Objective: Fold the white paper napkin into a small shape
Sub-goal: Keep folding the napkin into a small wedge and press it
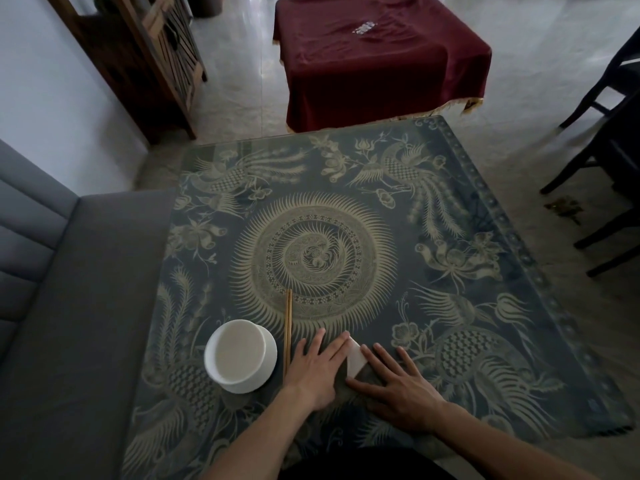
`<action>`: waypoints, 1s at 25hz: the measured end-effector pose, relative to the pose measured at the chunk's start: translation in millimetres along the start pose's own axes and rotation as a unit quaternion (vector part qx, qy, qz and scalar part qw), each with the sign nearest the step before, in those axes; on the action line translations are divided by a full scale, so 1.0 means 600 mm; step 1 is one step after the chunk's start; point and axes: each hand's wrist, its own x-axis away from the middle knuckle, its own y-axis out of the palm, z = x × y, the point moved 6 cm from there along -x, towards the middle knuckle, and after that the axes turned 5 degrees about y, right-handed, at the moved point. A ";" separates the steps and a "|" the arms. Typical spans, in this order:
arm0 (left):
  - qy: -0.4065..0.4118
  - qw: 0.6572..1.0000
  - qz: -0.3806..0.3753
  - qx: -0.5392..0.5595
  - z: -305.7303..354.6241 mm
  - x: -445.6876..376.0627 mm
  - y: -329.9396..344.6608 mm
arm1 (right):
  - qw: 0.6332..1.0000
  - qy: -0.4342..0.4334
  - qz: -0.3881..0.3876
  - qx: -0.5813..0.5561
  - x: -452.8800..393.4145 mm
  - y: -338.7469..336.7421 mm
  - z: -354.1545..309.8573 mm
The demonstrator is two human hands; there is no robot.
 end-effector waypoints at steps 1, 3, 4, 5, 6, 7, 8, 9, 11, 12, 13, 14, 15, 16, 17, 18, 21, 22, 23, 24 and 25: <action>0.001 1.000 0.001 0.006 0.000 -0.002 -0.002 | 1.000 -0.003 0.000 0.002 -0.001 -0.001 -0.001; 0.019 1.000 0.003 0.001 0.004 -0.001 0.001 | 1.000 -0.013 0.018 0.006 -0.003 0.001 -0.003; 0.036 0.999 -0.001 -0.011 0.008 0.001 0.005 | 0.999 -0.017 0.032 0.008 -0.003 0.000 -0.004; 0.049 0.998 -0.006 -0.023 0.011 0.002 0.011 | 0.999 -0.019 0.037 0.010 -0.003 -0.001 -0.005; 0.055 0.998 -0.011 -0.032 0.012 0.004 0.017 | 0.999 -0.016 0.036 0.010 -0.003 0.000 -0.006; 0.054 0.998 -0.013 -0.038 0.012 0.005 0.021 | 1.000 -0.009 0.026 0.006 -0.003 0.002 -0.007; 0.051 0.998 -0.015 -0.039 0.011 0.006 0.023 | 1.000 0.003 0.020 -0.003 -0.003 0.004 -0.007; 0.049 0.998 -0.019 -0.039 0.012 0.005 0.024 | 1.000 0.014 0.015 -0.015 -0.001 0.007 -0.006; 0.052 0.998 -0.024 -0.037 0.011 0.005 0.021 | 0.999 0.021 0.006 -0.035 0.002 0.012 -0.007; 0.054 0.998 -0.022 -0.036 0.010 0.005 0.018 | 0.999 0.019 0.001 -0.034 0.003 0.014 -0.007; 0.056 0.998 -0.019 -0.034 0.010 0.005 0.017 | 0.999 0.017 -0.006 -0.030 0.003 0.015 -0.005; 0.057 0.998 -0.017 -0.033 0.009 0.004 0.017 | 1.000 0.014 -0.012 -0.026 0.003 0.013 -0.004; 0.057 0.998 -0.015 -0.032 0.009 0.005 0.017 | 1.000 0.011 -0.015 -0.023 0.003 0.011 -0.003; 0.057 0.998 -0.011 -0.031 0.009 0.005 0.018 | 1.000 0.006 -0.019 -0.020 0.003 0.007 -0.003; 0.055 0.998 -0.007 -0.030 0.008 0.005 0.018 | 1.000 -0.001 -0.023 -0.014 0.003 0.003 -0.003; 0.054 0.998 -0.004 -0.028 0.007 0.005 0.018 | 1.000 -0.007 -0.024 -0.004 0.004 0.000 -0.004; 0.058 0.998 -0.003 -0.031 0.000 0.001 0.018 | 1.000 -0.022 -0.001 0.007 0.002 -0.010 -0.007; 0.058 0.998 -0.002 -0.032 -0.001 0.001 0.018 | 1.000 -0.021 0.003 0.006 0.002 -0.012 -0.007; 0.057 0.998 -0.002 -0.032 -0.002 0.001 0.018 | 1.000 -0.017 -0.001 0.004 0.002 -0.014 -0.008; 0.055 0.998 -0.002 -0.032 -0.002 0.001 0.017 | 1.000 -0.010 -0.009 0.001 0.002 -0.015 -0.008; 0.055 0.998 -0.004 -0.031 -0.001 0.001 0.016 | 1.000 -0.006 -0.021 -0.006 0.002 -0.017 -0.009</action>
